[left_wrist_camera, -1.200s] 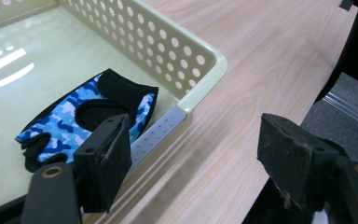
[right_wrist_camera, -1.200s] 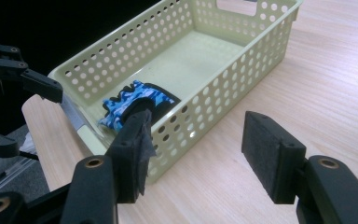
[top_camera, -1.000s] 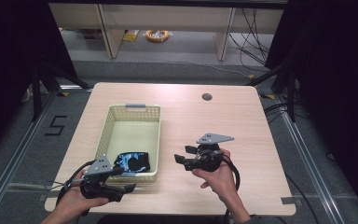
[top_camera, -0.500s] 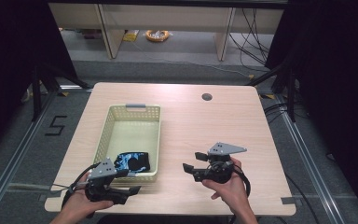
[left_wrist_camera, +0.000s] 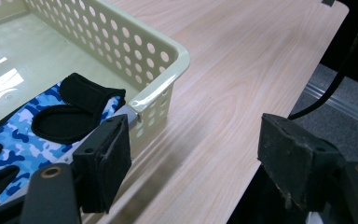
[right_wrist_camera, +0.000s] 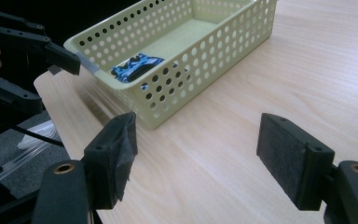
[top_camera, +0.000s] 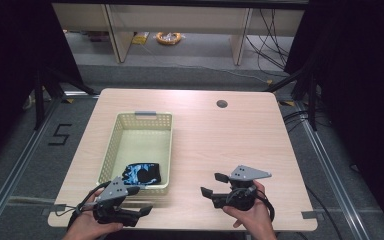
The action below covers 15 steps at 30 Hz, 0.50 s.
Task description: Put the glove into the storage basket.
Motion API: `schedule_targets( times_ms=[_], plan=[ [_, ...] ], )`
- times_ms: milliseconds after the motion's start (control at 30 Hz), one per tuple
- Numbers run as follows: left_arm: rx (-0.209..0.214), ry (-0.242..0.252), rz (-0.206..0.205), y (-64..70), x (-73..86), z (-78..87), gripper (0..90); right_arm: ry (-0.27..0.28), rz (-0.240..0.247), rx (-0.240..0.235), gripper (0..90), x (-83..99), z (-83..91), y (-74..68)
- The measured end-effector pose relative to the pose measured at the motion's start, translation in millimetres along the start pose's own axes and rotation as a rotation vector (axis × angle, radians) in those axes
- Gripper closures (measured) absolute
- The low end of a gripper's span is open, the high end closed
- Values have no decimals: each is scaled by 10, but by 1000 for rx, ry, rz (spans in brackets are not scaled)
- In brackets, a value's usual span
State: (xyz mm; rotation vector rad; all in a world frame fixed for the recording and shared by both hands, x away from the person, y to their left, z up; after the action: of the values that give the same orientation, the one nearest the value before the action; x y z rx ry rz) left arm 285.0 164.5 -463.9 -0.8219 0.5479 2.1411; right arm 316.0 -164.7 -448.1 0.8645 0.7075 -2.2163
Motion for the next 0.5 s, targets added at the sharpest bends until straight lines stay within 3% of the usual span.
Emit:
schedule_targets(
  times_ms=[67,133,167,200,333,400,467,500],
  plan=[
    [3,0,0,10,21,-14,249,11,25,-1,295,39,-4,8],
    [9,-4,3,25,41,-23,249,4,-12,-15,295,86,-9,-24],
    [9,-6,10,38,53,-27,250,1,6,-11,294,105,-12,-10],
    [8,-4,-6,41,58,-31,249,3,5,-13,294,129,-19,-18],
    [21,-14,2,80,102,-55,248,-3,11,-17,292,209,-21,-16],
    [24,-23,-5,87,125,-64,248,-9,-19,-22,292,249,-8,-40],
    [26,-23,-15,91,143,-74,246,-8,1,-11,290,285,2,-17],
    [20,-38,-7,95,161,-77,245,-21,-22,-9,289,304,17,-33]
  ],
)
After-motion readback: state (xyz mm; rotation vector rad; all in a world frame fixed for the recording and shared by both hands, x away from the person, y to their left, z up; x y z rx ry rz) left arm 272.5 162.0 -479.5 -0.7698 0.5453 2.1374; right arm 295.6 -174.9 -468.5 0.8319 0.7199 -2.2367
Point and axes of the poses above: each handheld gripper's, and its own axes: z roughly backward along the jaws, x roughly out of its underside, y roughly to its right, the point moved 2 cm from there along -z, roughly forward along the jaws, and after that the axes turned 10 degrees about -y, right-handed, at the moved point
